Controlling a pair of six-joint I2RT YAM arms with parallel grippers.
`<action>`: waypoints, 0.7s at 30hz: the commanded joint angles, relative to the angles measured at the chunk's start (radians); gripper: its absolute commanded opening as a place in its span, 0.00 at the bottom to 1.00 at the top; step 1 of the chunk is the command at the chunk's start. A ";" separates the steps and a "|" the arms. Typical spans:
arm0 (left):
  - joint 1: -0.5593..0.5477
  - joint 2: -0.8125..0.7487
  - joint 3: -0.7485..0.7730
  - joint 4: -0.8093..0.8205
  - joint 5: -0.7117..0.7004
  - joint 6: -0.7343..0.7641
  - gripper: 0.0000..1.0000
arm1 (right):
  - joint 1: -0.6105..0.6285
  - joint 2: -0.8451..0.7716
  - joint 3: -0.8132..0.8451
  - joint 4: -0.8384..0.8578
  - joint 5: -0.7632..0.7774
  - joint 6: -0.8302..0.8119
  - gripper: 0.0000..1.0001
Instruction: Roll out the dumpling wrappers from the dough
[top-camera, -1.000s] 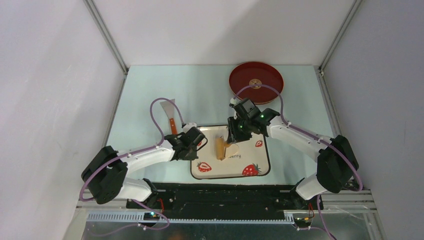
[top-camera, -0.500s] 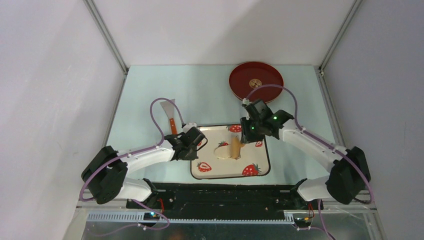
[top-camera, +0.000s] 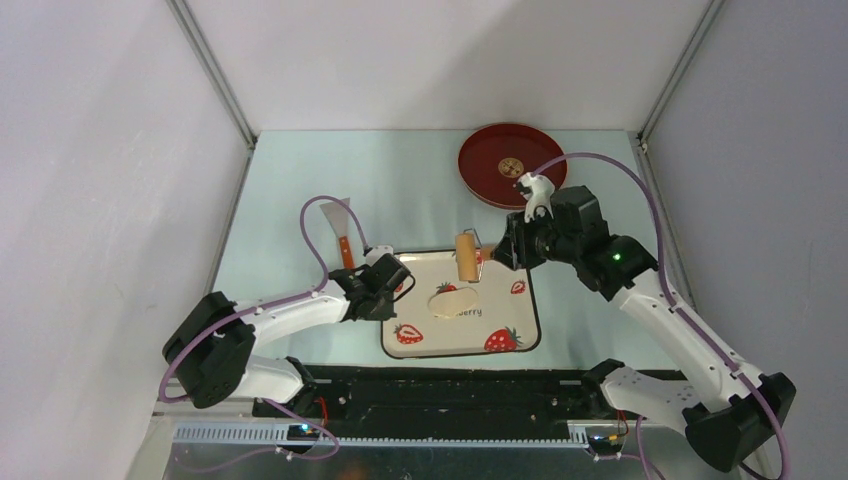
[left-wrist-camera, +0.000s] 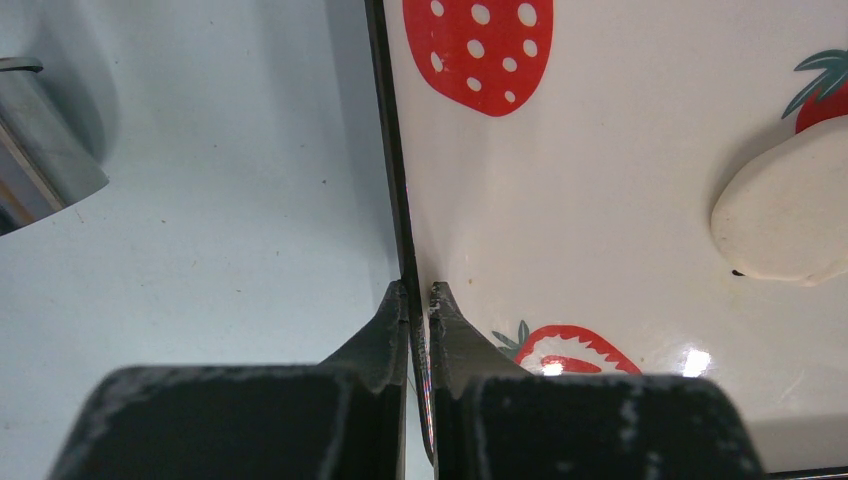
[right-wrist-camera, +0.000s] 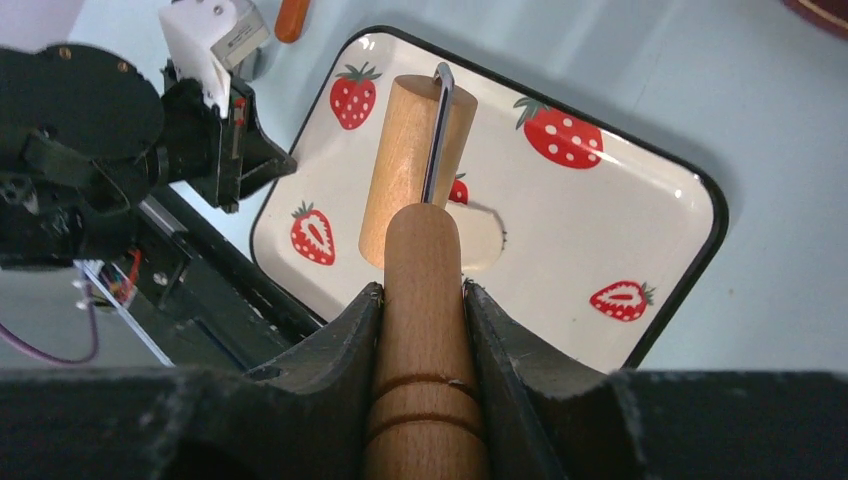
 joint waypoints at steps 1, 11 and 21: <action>0.001 0.047 -0.071 -0.120 -0.023 0.040 0.02 | 0.013 0.001 0.028 0.099 -0.092 -0.223 0.00; 0.000 0.050 -0.069 -0.120 -0.030 0.048 0.02 | 0.134 0.042 0.028 0.065 -0.038 -0.678 0.00; 0.001 0.038 -0.070 -0.118 -0.035 0.038 0.02 | 0.273 0.110 0.029 -0.023 0.034 -1.176 0.00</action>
